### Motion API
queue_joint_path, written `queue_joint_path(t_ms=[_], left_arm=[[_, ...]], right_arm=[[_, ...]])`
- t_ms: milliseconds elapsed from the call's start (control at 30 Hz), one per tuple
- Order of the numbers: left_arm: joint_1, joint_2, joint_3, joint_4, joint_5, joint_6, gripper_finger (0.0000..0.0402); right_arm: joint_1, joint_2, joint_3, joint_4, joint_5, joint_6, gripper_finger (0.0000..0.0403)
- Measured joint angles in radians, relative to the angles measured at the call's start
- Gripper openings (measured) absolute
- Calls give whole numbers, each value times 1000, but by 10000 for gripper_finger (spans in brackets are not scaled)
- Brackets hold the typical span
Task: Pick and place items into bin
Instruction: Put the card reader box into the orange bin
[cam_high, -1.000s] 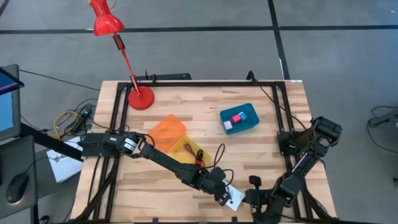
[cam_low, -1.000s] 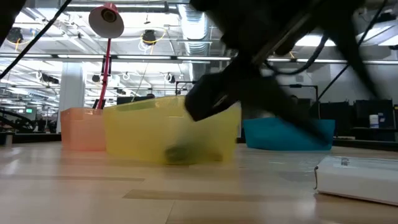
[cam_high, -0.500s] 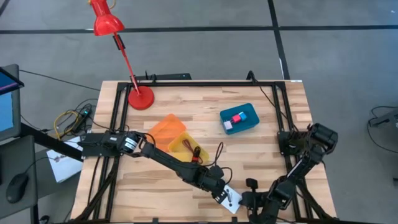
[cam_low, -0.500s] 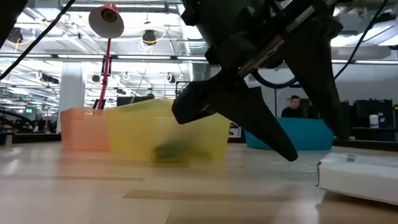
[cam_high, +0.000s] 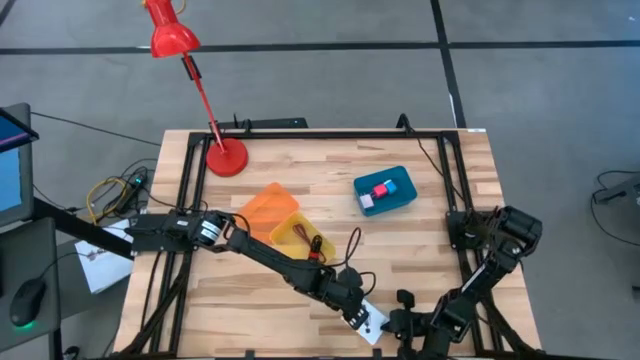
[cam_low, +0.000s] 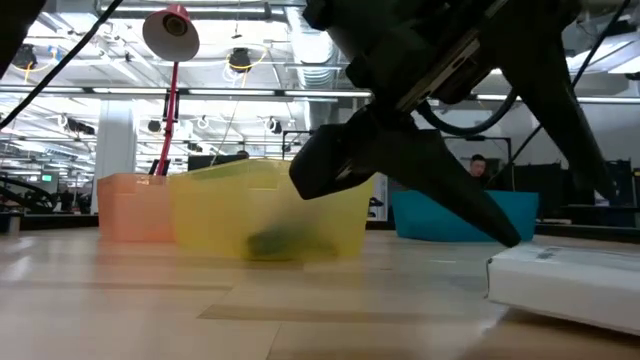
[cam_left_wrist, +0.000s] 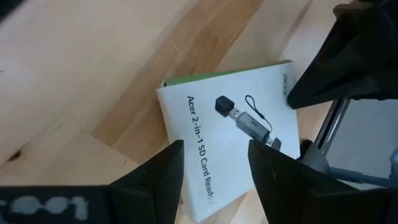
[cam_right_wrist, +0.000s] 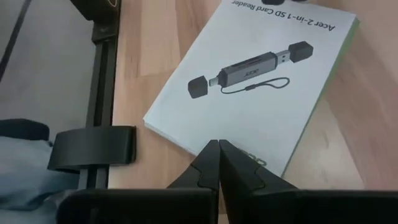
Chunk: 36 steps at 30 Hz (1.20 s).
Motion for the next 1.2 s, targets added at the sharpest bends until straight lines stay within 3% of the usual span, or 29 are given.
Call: queue_joint_path(t_ms=[333, 700, 933, 1200], left_arm=[[0, 0, 0, -53, 16, -51, 169], [0, 0, 0, 9, 35, -69, 169], [0, 0, 0, 6, 43, -70, 169], [0, 0, 0, -16, 43, -66, 169]], right_arm=[[61, -30, -8, -2, 34, 27, 0], [75, 68, -1, 83, 175, 49, 0], [86, -2, 10, 33, 176, -55, 0], [87, -18, 26, 55, 199, -60, 0]])
